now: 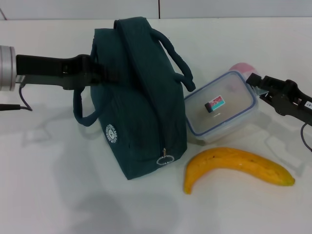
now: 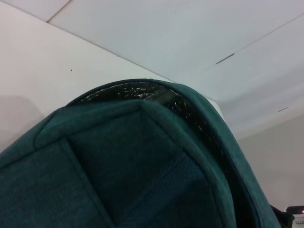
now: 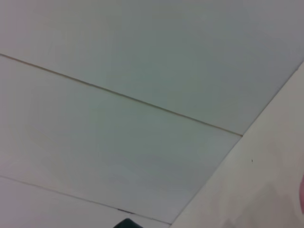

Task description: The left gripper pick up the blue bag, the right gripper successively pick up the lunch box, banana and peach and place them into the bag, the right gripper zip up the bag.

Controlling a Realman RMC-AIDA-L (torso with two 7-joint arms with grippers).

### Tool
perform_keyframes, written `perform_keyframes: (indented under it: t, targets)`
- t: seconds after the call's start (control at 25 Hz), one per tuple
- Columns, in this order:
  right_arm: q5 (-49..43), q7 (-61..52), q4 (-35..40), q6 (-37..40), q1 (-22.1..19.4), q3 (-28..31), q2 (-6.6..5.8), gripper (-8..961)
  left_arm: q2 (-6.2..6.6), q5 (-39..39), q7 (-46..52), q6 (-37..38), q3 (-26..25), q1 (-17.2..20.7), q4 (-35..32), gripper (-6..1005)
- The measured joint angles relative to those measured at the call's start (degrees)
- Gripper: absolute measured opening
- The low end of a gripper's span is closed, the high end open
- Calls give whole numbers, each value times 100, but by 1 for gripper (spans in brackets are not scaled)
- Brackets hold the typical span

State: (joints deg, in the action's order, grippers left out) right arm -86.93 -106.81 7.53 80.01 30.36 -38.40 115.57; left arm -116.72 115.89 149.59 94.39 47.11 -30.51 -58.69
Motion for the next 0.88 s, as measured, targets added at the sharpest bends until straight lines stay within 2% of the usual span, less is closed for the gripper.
perform_keyframes:
  t: [0.48, 0.88]
  targets:
    - [11, -70, -7, 30, -20, 15, -3, 171, 20, 17, 0, 9, -22, -7, 42, 36]
    - [84, -80, 57, 177, -104, 53, -10, 135, 18, -148, 0, 26, -39, 5, 43, 36]
